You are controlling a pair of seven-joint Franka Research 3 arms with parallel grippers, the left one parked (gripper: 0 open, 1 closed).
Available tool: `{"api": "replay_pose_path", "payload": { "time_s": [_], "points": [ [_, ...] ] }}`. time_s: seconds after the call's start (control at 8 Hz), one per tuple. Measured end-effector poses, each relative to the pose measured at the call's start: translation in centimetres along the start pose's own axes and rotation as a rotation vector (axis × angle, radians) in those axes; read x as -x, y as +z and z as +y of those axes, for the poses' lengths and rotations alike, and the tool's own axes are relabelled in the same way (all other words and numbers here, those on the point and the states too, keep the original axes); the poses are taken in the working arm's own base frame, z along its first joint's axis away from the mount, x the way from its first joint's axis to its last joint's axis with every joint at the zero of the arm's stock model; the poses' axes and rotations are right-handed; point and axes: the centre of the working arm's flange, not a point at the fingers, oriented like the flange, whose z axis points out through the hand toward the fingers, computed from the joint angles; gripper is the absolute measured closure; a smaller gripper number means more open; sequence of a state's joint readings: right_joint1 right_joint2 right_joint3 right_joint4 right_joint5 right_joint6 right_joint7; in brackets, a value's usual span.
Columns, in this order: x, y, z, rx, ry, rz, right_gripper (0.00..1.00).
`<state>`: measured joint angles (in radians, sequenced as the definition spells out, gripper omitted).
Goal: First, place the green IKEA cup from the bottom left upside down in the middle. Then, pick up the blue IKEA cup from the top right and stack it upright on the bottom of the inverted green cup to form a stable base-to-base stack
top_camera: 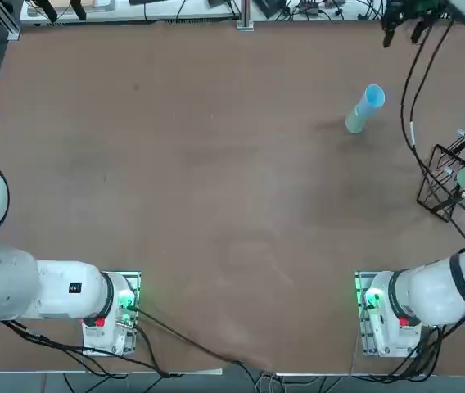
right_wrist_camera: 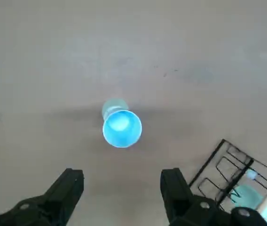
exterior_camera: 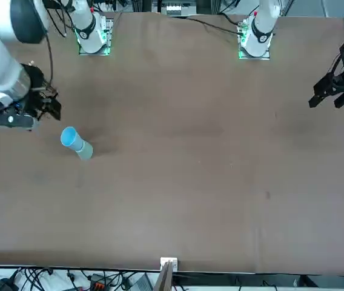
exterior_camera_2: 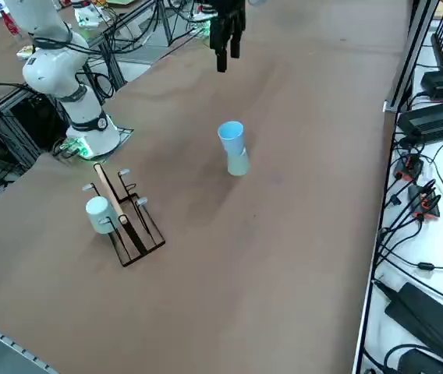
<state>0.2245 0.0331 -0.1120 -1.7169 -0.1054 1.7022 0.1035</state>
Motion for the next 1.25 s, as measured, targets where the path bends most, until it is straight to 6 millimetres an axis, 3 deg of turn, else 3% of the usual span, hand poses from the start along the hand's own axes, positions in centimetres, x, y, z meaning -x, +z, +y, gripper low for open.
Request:
{"api": "replay_pose_path", "payload": {
  "time_s": [0.5, 0.88, 1.25],
  "points": [
    [0.6, -1.9, 6.0, -0.072, -0.038, 0.004, 0.0],
    [2.0, -4.0, 7.1, -0.08, -0.024, 0.026, 0.0],
    [3.4, -4.7, 8.6, -0.081, 0.001, -0.005, 0.0]
  ]
}}
